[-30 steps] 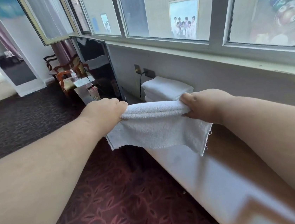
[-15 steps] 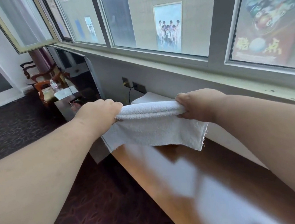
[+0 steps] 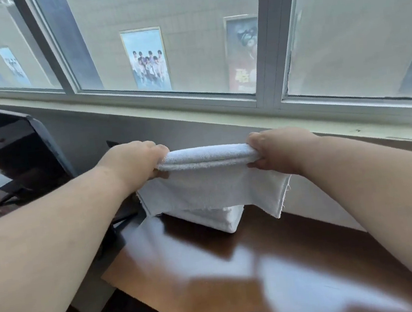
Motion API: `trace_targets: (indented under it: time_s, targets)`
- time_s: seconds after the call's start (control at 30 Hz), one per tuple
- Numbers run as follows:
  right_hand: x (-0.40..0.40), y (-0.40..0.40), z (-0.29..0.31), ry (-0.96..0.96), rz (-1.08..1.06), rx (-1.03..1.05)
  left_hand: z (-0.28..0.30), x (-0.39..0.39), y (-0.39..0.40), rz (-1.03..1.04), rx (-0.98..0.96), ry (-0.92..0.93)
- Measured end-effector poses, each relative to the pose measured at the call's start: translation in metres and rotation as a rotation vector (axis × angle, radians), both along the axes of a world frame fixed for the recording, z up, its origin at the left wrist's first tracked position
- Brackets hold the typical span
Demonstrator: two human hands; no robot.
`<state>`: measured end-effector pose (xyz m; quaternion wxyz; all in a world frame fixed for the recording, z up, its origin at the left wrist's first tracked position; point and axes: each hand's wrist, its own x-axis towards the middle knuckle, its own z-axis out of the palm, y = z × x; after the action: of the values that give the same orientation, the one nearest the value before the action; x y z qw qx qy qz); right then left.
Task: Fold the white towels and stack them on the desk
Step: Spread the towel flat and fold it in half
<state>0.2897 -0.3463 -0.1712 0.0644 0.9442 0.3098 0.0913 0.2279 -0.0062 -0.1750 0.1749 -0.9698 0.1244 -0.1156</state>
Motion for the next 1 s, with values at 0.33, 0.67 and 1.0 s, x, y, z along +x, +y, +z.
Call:
trace_targets:
  time_s: [0.33,0.67,1.0]
  targets:
    - [0.038,0.066,-0.001,0.034,-0.269,-0.013,0.006,0.126,0.073,-0.306,0.026,0.065]
    - [0.075,0.107,-0.02,0.01,-0.396,-0.043,-0.022,0.198,0.106,-0.372,0.015,0.06]
    - [0.129,0.133,-0.033,-0.086,-0.427,-0.103,-0.038,0.256,0.119,-0.312,0.052,-0.013]
